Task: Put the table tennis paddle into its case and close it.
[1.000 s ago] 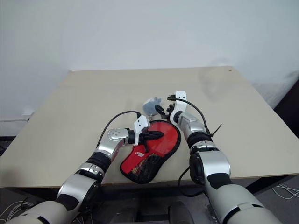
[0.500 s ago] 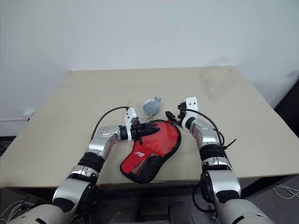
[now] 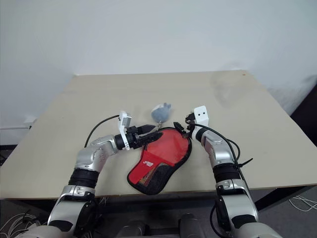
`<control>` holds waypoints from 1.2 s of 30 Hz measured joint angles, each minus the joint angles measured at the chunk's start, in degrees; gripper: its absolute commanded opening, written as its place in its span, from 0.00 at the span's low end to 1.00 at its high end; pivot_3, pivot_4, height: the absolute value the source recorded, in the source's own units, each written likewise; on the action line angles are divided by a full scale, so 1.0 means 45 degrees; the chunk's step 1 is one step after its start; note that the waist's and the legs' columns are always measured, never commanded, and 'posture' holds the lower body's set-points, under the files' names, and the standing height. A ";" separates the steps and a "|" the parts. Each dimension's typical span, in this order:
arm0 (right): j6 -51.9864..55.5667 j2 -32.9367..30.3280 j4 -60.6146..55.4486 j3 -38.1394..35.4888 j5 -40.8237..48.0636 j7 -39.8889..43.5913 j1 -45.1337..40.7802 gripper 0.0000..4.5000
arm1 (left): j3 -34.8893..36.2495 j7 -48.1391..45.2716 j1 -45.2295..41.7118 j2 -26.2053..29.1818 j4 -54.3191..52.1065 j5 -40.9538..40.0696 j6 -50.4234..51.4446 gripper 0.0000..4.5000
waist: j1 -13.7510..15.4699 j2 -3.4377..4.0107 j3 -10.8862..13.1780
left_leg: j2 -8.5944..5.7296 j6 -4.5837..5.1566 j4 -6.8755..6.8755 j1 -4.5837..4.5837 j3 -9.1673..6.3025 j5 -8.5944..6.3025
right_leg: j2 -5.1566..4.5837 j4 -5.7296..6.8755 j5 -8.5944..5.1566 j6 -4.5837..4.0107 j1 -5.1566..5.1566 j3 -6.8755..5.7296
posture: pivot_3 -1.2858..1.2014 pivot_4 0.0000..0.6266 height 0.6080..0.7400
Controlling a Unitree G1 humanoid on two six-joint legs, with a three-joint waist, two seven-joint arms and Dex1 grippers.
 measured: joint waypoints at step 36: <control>-0.0249 0.0253 -0.0531 0.0590 -0.0193 -0.0394 0.0716 1.00 | 0.5128 0.3963 0.4009 0.1688 -0.3037 -0.6471 1.1115 0.99 | 0.0017 -0.0006 0.0008 | 0.0006 -0.0056 -0.0036 0.0005 -0.0008 0.0019 | -0.0001 -0.0008 -0.0005 -0.0012 -0.0012 -0.0007 | 0.52 0.00 1.00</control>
